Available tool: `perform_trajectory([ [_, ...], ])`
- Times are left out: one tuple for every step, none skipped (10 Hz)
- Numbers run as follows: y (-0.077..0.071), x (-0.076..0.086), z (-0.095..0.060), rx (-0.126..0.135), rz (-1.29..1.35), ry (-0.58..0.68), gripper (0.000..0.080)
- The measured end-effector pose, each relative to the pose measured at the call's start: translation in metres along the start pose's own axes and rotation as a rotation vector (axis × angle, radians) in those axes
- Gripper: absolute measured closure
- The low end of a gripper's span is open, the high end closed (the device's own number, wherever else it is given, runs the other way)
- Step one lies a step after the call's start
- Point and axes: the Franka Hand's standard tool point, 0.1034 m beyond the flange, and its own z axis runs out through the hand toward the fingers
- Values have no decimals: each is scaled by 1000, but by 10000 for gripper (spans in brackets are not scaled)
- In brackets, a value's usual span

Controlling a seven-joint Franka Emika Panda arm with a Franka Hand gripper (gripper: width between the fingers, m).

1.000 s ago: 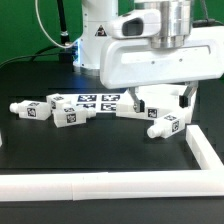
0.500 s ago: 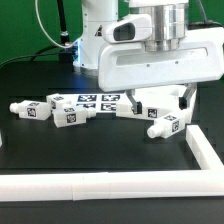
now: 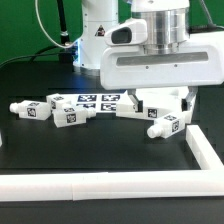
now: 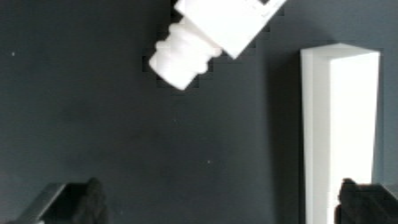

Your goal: Assemble one leg

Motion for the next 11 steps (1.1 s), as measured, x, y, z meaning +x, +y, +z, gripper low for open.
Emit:
perform_trajectory([
  [-1, 0, 0, 1, 12, -1, 150],
  [-1, -1, 1, 7, 70, -4, 150],
  [0, -6, 5, 21, 256, -24, 150],
  [2, -17, 11, 28, 437, -50, 150],
  [2, -20, 14, 36, 575, -65, 150],
  [1, -21, 16, 49, 656, -64, 150],
  [-2, -20, 18, 60, 707, -45, 150],
  [-2, -21, 18, 60, 702, -47, 150],
  [-2, -21, 18, 60, 696, -47, 150],
  [-3, -23, 20, 57, 696, -51, 150],
  [-2, -33, 30, 42, 694, -75, 150],
])
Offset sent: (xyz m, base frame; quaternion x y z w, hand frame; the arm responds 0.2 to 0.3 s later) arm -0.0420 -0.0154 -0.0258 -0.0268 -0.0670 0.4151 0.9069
